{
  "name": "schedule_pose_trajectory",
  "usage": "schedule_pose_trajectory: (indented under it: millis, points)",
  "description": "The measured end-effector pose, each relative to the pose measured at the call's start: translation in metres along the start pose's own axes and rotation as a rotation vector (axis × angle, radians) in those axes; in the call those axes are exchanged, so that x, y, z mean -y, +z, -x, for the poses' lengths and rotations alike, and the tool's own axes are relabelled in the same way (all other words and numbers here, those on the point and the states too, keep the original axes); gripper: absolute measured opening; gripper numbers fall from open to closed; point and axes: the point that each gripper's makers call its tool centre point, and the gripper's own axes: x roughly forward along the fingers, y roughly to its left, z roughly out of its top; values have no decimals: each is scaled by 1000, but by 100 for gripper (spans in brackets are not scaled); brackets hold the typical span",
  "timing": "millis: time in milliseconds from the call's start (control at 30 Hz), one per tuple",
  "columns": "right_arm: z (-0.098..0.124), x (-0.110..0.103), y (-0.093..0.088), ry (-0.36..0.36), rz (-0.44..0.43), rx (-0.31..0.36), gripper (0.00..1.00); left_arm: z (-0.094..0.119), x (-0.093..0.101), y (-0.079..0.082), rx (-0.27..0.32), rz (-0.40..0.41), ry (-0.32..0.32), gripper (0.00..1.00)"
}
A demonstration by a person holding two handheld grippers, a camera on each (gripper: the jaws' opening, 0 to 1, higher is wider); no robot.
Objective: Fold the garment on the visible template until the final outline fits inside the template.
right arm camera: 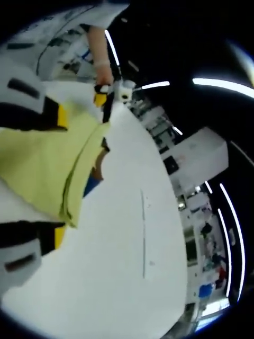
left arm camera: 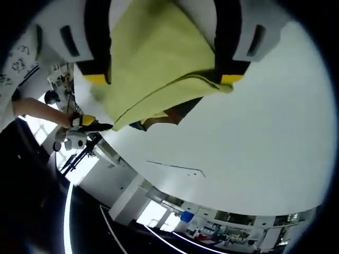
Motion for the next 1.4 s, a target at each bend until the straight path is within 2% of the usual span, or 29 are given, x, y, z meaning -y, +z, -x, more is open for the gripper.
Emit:
schedule_pose_trajectory:
  millis: [133, 233, 433, 567, 700, 867, 1000, 1067, 1267, 1400]
  points:
    - [-9, -3, 1, 17, -19, 8, 66, -1, -1, 2, 3, 0, -1, 77]
    - [-18, -1, -5, 15, -32, -2, 65, -3, -1, 4, 10, 5, -4, 77]
    - [-32, 11, 2, 16, -67, 38, 66, -9, -8, 12, 45, 19, 4, 77]
    - [-40, 28, 5, -15, -76, 38, 65, -10, -18, 16, 74, 55, 31, 77]
    - [-37, 25, 5, -16, -78, 36, 64, -10, -20, 15, 72, 59, 36, 76]
    - [-32, 21, 2, -20, -39, 18, 64, -6, -18, 12, 70, 51, 41, 76]
    - [-25, 16, -1, -19, -4, 9, 64, 3, -16, 8, 62, 4, 65, 76]
    - [-19, 12, -4, -18, 4, 7, 64, 11, -8, 3, 60, -3, 65, 76]
    - [-2, 4, -20, -32, 8, 1, 63, 28, 0, -14, 44, -34, 82, 76]
    - [9, -3, -30, -39, 12, -7, 62, 38, -3, -24, 36, -58, 90, 74]
